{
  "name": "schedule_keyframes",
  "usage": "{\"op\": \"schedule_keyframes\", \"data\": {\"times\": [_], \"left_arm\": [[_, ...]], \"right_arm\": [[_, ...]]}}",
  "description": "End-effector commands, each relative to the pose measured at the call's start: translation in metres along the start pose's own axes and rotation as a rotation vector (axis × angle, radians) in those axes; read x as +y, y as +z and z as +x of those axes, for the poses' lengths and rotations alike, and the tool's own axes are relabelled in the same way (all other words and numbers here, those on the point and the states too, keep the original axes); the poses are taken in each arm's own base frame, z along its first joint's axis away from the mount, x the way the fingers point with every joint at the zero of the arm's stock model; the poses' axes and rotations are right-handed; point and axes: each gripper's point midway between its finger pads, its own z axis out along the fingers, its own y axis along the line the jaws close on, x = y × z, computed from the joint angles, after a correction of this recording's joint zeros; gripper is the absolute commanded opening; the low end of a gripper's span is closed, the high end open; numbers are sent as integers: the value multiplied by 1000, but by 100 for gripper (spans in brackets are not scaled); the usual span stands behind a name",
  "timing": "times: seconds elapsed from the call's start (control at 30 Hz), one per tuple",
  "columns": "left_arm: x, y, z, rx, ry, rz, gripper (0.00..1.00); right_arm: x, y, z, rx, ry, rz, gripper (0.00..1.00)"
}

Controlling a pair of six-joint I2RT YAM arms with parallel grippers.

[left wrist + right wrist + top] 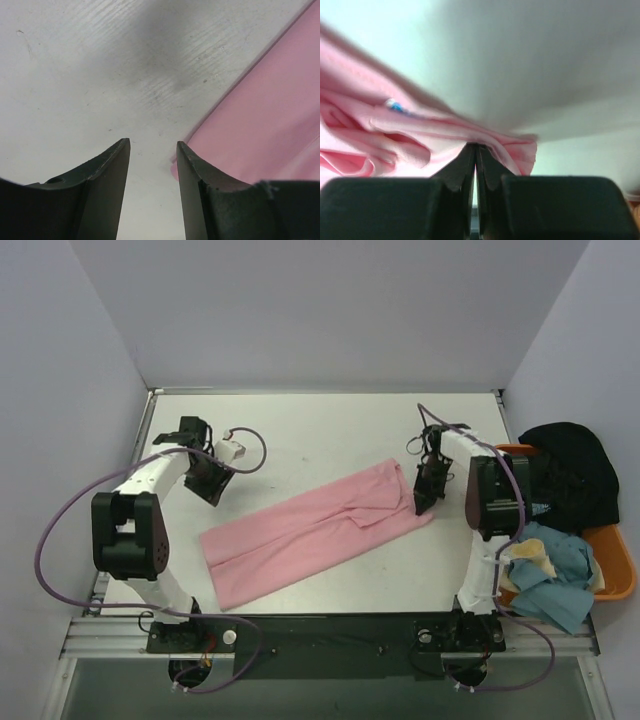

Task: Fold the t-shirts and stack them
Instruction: Rotate the tshirt 90 degrees

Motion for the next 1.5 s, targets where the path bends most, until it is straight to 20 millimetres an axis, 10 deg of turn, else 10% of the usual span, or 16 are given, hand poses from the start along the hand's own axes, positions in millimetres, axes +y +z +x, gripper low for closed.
{"op": "schedule_keyframes", "data": {"times": [0.0,0.13,0.37,0.53,0.73,1.03,1.23,1.47], "left_arm": [[-22,-16,-5,-27,31,63,53],[-52,-7,2,-6,73,129,53],[-86,12,10,16,117,195,53],[-105,18,15,22,135,259,54],[-140,37,35,76,210,326,53],[-186,41,57,130,342,447,49],[-216,25,59,98,456,547,49],[-276,29,56,48,642,601,49]], "right_arm": [[22,-2,-86,-76,-29,-12,0],[65,-34,-179,-223,7,-123,0],[129,-34,-262,-345,108,-450,0],[140,-101,-293,-554,99,-592,0],[135,-178,-274,-676,66,-643,24],[79,-100,-219,-507,246,-416,36],[106,-39,-230,-337,278,-495,36],[127,-30,-263,-355,325,-577,15]]}}
